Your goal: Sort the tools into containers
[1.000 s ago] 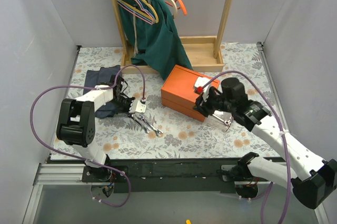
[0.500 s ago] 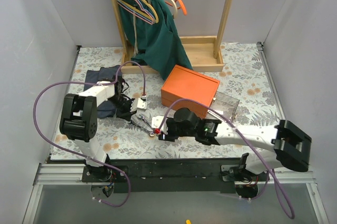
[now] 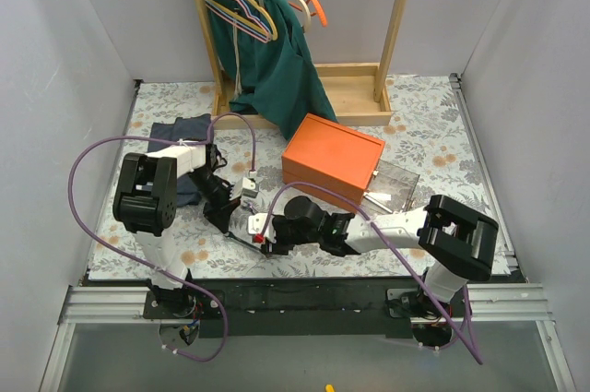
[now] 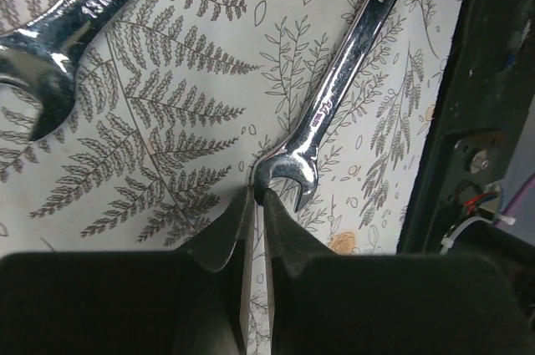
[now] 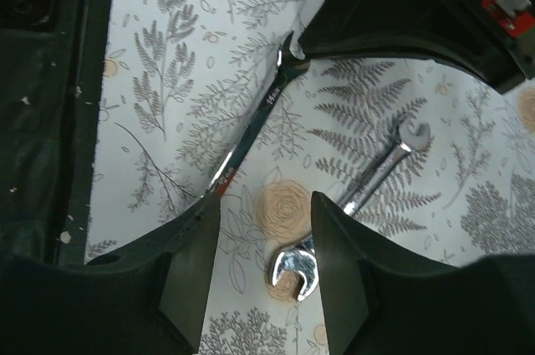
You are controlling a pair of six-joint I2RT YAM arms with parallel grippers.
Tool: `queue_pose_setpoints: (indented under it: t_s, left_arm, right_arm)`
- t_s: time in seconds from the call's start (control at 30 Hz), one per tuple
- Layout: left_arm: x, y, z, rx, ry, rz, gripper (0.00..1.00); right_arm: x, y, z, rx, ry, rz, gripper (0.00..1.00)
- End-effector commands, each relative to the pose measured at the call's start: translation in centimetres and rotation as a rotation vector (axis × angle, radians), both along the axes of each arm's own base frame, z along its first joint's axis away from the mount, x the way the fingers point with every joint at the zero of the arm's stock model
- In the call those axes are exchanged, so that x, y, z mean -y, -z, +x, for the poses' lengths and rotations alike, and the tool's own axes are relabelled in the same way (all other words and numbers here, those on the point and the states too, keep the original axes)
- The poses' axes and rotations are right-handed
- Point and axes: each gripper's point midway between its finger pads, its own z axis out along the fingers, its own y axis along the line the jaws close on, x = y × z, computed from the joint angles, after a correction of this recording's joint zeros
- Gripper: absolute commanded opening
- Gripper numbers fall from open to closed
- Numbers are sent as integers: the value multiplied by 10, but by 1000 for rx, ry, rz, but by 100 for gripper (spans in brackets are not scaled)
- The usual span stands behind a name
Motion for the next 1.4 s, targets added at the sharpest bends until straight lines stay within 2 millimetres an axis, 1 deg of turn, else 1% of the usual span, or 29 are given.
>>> queue_pose_setpoints:
  t_s: [0.0,0.13,0.3,0.43,0.47,0.5,0.6,0.63,0.7,0.73,0.77,0.8,0.83,0.9,0.93,0.97,1.0,1.03,1.07,1.1,1.13,1.17,1.2,1.23,1.27,1.3,1.33,1.37]
  left_arm:
    - [-5,14,-6,-24,1,44,0]
    - [-3,12,-3,-27,-28,46,0]
    - [3,6,-3,-39,-56,24,0]
    - [7,2,-4,-55,-69,12,0]
    - [7,1,-4,-58,-74,10,0]
    - [8,1,-4,-60,-75,10,0]
    - [10,-2,-5,-71,-82,2,0]
    - [11,-3,-6,-77,-85,-1,0]
    - [13,-6,-9,-92,-92,-13,0]
    - [13,-6,-10,-98,-94,-16,0]
    - [15,-7,-12,-106,-99,-23,0]
    - [15,-8,-13,-107,-99,-26,0]
    - [15,-9,-15,-114,-100,-27,0]
    - [16,-11,-19,-130,-105,-33,0]
    - [16,-12,-20,-130,-107,-34,0]
    - [16,-13,-20,-133,-112,-34,0]
    - [17,-15,-21,-131,-115,-38,0]
    - [17,-17,-20,-124,-116,-39,0]
    - [18,-18,-18,-115,-124,-38,0]
    - [19,-21,-16,-117,-146,-31,5]
    - [22,-26,-11,-99,-169,-39,16]
    - [24,-34,3,-61,-201,-60,24]
    - [27,-45,13,-34,-225,-87,31]
    - [37,-61,23,-13,-265,-153,43]
    - [38,-80,37,47,-301,-195,50]
    - [44,-106,61,136,-321,-248,54]
    - [51,-125,70,156,-366,-295,60]
    - [56,-151,83,244,-372,-344,61]
  right_arm:
    - [-29,-25,-22,-2,-107,99,56]
    - [-32,-18,-37,-15,-131,90,59]
    - [-30,-9,-40,-32,-120,61,62]
    - [-32,7,-33,-34,-77,27,64]
    - [-33,9,-26,-24,-43,21,64]
    - [-33,12,-24,-25,-28,19,64]
    - [-37,21,-23,-23,-32,6,64]
    - [-39,27,-22,-30,-25,-8,64]
    - [-38,35,-12,-26,34,-22,64]
    - [-37,42,-9,-31,57,-35,64]
    - [-37,43,-5,-21,76,-34,64]
    - [-37,46,-4,-20,80,-41,61]
    - [-36,51,-2,-30,89,-52,49]
    - [-35,57,-3,-60,89,-79,39]
    - [-34,62,-4,-77,79,-94,31]
    - [-35,63,-10,-100,49,-101,27]
    - [-32,67,-14,-114,36,-120,19]
    - [-30,67,-16,-121,29,-126,2]
    - [-29,66,-19,-135,23,-124,1]
    - [-26,67,-22,-146,17,-138,1]
    - [-26,59,-23,-143,9,-126,1]
    - [-25,55,-24,-144,0,-120,1]
    - [-23,41,-26,-131,-9,-105,1]
    - [-21,32,-22,-127,-7,-92,1]
    - [-19,23,-23,-131,-17,-85,1]
    - [-19,3,-19,-121,-15,-55,1]
    - [-13,-6,-13,-133,2,-68,1]
    - [-11,-18,-12,-152,-4,-54,1]
